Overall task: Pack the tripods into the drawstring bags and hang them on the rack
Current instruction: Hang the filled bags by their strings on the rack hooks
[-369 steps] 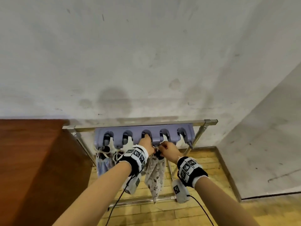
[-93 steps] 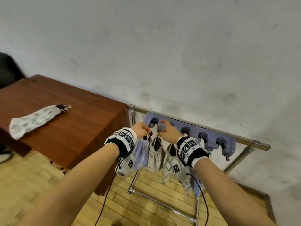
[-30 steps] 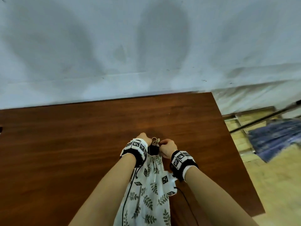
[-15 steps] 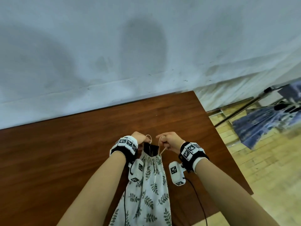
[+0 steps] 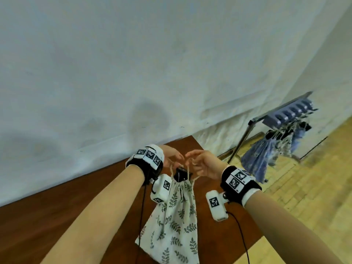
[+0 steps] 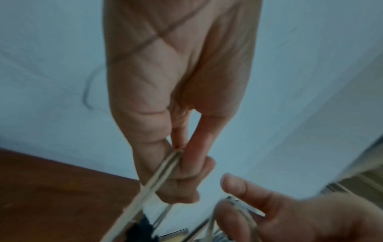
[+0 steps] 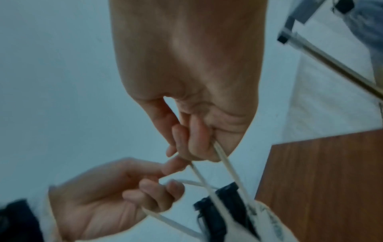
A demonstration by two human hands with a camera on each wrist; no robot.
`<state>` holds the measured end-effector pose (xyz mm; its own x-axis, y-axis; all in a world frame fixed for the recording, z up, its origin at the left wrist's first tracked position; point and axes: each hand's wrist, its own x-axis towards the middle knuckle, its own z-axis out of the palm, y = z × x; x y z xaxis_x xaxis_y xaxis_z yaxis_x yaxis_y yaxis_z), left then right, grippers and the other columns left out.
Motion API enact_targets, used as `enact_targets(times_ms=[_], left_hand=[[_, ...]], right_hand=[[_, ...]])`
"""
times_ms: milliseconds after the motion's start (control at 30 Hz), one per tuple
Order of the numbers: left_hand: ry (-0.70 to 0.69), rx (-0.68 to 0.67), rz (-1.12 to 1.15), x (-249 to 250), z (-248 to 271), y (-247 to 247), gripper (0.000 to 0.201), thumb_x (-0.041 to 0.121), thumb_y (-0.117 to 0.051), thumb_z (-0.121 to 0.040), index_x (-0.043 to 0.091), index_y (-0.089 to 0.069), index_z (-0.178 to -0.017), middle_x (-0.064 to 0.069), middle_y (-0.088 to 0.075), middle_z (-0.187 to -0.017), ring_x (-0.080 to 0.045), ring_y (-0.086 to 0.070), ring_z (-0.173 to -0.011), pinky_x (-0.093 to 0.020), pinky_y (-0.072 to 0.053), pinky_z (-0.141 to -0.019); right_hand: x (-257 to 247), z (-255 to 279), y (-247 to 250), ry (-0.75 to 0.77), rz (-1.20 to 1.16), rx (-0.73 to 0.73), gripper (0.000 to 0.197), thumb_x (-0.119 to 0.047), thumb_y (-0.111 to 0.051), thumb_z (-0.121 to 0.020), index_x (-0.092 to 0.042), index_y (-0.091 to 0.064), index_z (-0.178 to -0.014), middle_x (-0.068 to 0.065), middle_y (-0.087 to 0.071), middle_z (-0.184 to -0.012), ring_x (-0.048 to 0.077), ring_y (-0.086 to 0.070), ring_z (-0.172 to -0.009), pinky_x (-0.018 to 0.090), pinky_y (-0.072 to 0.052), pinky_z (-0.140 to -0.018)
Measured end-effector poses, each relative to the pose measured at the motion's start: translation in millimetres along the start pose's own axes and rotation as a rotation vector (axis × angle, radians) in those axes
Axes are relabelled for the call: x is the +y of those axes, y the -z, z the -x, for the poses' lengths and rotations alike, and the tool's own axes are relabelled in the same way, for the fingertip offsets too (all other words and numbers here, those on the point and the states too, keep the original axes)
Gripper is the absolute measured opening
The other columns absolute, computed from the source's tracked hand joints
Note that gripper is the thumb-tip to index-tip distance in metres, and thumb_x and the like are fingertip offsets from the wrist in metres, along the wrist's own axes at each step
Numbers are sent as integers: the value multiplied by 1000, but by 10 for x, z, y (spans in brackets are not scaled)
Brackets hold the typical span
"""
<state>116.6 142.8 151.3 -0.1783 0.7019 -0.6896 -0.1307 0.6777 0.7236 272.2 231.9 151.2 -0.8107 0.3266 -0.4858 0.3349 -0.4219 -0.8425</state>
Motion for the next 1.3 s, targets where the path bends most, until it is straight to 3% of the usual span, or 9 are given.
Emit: enact_targets(times_ms=[133, 300, 567, 700, 933, 1000, 1100, 1233, 1300], left_hand=[[-30, 34, -46, 608, 87, -282, 7, 3, -46, -96, -2, -50, -94, -14, -61, -70, -12, -53, -38, -14, -39, -36], [-262, -69, -47, 1091, 125, -1042, 15, 13, -53, -94, 1, -55, -103, -7, -58, -64, -13, -57, -50, -23, -49, -50], [-372, -200, -39, 1731, 126, -2059, 39, 46, -50, -94, 9, -57, -102, -10, -59, -95, -29, -61, -76, -37, -56, -70], [-449, -174, -102, 2134, -90, -2729, 40, 43, -55, -92, 9, -60, -111, -5, -63, -90, -18, -61, -68, -27, -53, -62], [-624, -51, -409, 2705, -673, -3769, 28, 7, -65, -86, 3, -60, -114, -12, -50, -66, -15, -45, -43, -23, -37, -43], [-599, -66, -499, 2820, -839, -4026, 25, 6, -63, -87, 6, -57, -111, -10, -49, -60, -16, -44, -41, -25, -36, -43], [-584, -71, -597, 2977, -1048, -4331, 24, 7, -62, -86, 2, -59, -109, -8, -49, -52, -18, -46, -43, -27, -38, -46], [-652, -67, -591, 3238, -1319, -4626, 8, 8, -67, -85, 6, -66, -93, -13, -54, -58, -19, -45, -45, -26, -37, -46], [-672, -67, -604, 3397, -1498, -4744, 4, 7, -66, -85, 8, -69, -82, -13, -56, -58, -18, -46, -46, -25, -38, -47]], right_hand=[[-249, 409, 313, 103, 172, 42, 38, 17, -29, -73, -6, -53, -92, 11, -55, -67, 9, -25, -38, 20, -14, -38], [-578, 957, 547, 207, 451, 104, 38, 23, -28, -70, -5, -48, -86, 0, -52, -48, 7, -35, -33, 17, -22, -37], [-889, 1570, 1431, 479, 564, 346, 32, 17, -43, -78, 3, -52, -105, 19, -60, -70, 14, -50, -45, 21, -38, -42], [-974, 1799, 2076, 619, 542, 516, 30, 7, -52, -80, -11, -52, -105, 15, -67, -91, 25, -65, -67, 27, -52, -53], [-989, 2140, 3250, 651, 563, 808, 24, -5, -65, -80, -19, -49, -93, 6, -63, -90, 25, -66, -80, 35, -58, -65], [-981, 2210, 3564, 645, 589, 841, 26, -3, -64, -80, -15, -51, -99, 3, -60, -92, 16, -62, -77, 20, -53, -59], [-975, 2278, 4010, 565, 600, 788, 36, -9, -66, -84, -11, -47, -115, -2, -57, -94, 4, -56, -79, 12, -49, -62], [-934, 2267, 4537, 427, 428, 669, 47, -29, -65, -88, -12, -43, -126, 7, -65, -110, 24, -65, -103, 43, -52, -94], [-962, 2260, 4765, 456, 226, 608, 34, -15, -60, -93, -9, -48, -124, 11, -66, -106, 26, -66, -99, 36, -55, -87]])
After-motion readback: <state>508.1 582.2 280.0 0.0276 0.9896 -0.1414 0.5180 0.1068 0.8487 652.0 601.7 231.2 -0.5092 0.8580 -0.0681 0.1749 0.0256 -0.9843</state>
